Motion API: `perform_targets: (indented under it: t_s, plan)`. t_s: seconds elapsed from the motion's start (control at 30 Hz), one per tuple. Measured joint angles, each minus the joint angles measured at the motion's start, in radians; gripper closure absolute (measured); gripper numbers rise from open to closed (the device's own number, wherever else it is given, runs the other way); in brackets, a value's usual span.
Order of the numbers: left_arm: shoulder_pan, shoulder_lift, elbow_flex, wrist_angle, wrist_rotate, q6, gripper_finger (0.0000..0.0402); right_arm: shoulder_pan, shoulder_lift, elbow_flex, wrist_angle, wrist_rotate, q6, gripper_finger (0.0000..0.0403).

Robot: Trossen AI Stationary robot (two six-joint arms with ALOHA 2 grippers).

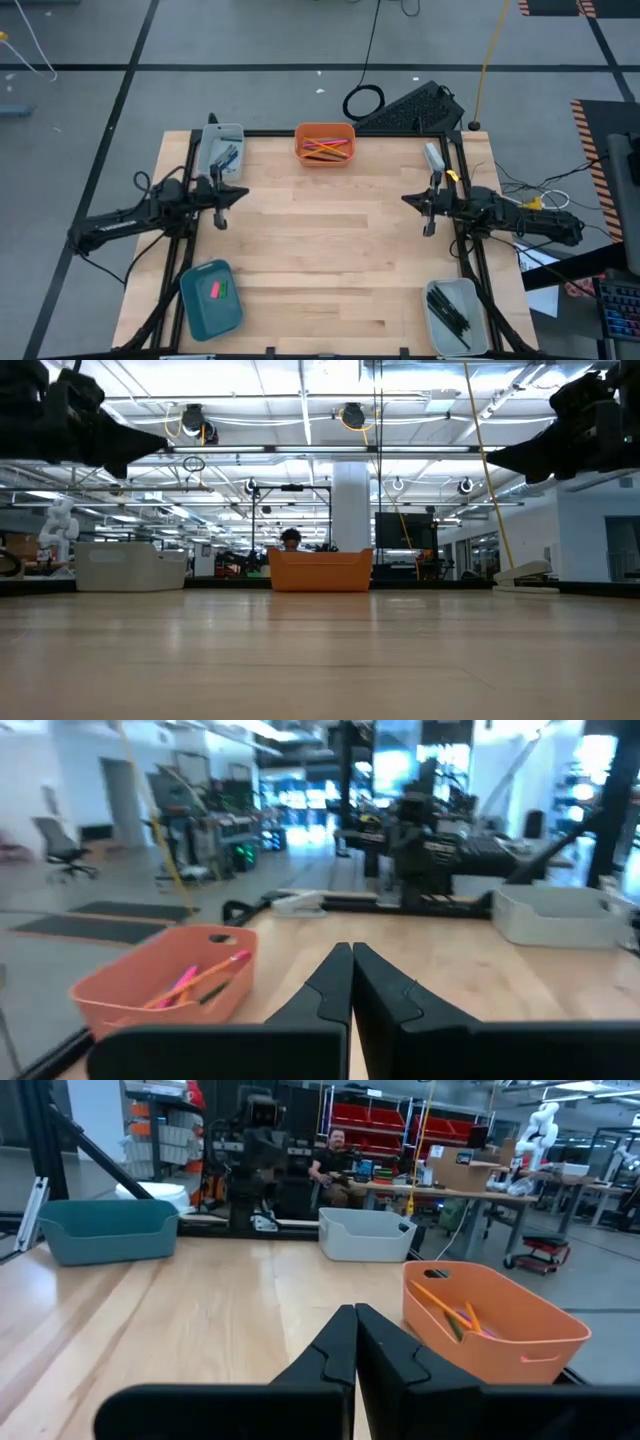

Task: Sort crayons/erasers/pens/pencils in bins
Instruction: Return to Home Position

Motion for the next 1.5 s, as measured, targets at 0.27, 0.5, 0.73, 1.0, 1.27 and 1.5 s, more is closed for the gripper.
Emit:
perform_targets:
  t_s: [0.27, 0.5, 0.73, 1.0, 1.27, 1.5]
  plan:
    - [0.0, -0.057, -0.063, 0.032, -0.077, 0.044, 0.0394, 0.0, -0.001, -0.038, 0.076, 0.008, 0.013, 0.0403]
    - [0.016, -0.057, -0.064, 0.067, -0.054, -0.009, 0.0399, -0.013, 0.003, -0.06, 0.129, 0.062, 0.04, 0.0403]
    - [0.016, -0.057, -0.064, -0.029, -0.06, -0.061, 0.0378, -0.021, 0.003, -0.061, 0.16, 0.103, 0.018, 0.0403]
    - [0.016, -0.053, -0.063, -0.022, -0.147, -0.042, 0.0376, -0.021, 0.005, -0.061, 0.165, 0.187, -0.065, 0.0403]
    - [0.016, -0.053, -0.063, -0.022, -0.149, -0.05, 0.0376, -0.021, 0.005, -0.061, 0.172, 0.434, -0.118, 0.0403]
    - [0.016, -0.053, -0.063, -0.02, -0.15, -0.05, 0.0376, -0.02, 0.005, -0.061, 0.173, 0.428, -0.118, 0.0403]
